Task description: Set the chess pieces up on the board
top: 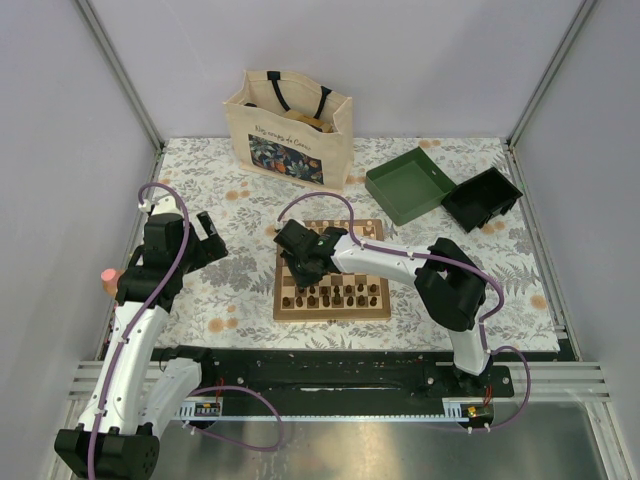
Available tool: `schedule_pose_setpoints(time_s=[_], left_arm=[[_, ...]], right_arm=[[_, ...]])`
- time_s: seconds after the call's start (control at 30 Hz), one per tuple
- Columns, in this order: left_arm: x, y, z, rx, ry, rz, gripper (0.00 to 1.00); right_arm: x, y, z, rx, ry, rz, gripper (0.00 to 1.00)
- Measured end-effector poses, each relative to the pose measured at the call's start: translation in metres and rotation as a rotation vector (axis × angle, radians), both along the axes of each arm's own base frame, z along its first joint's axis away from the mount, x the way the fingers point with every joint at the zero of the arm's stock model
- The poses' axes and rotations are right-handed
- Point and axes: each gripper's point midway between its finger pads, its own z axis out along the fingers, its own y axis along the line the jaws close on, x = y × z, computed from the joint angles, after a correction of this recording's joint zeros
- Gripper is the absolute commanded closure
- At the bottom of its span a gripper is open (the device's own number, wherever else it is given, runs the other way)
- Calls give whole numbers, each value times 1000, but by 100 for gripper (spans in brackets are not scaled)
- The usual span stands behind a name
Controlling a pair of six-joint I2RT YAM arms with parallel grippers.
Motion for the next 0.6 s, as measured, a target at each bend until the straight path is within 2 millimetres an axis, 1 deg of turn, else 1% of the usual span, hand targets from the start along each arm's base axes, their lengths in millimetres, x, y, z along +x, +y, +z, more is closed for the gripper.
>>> schedule_pose_setpoints(time_s=[0.37, 0.6], left_arm=[[0, 0, 0, 0, 0, 2, 1], [0, 0, 0, -1, 0, 1, 1]], right_arm=[[0, 0, 0, -2, 0, -1, 68], [4, 4, 10, 8, -17, 11, 63]])
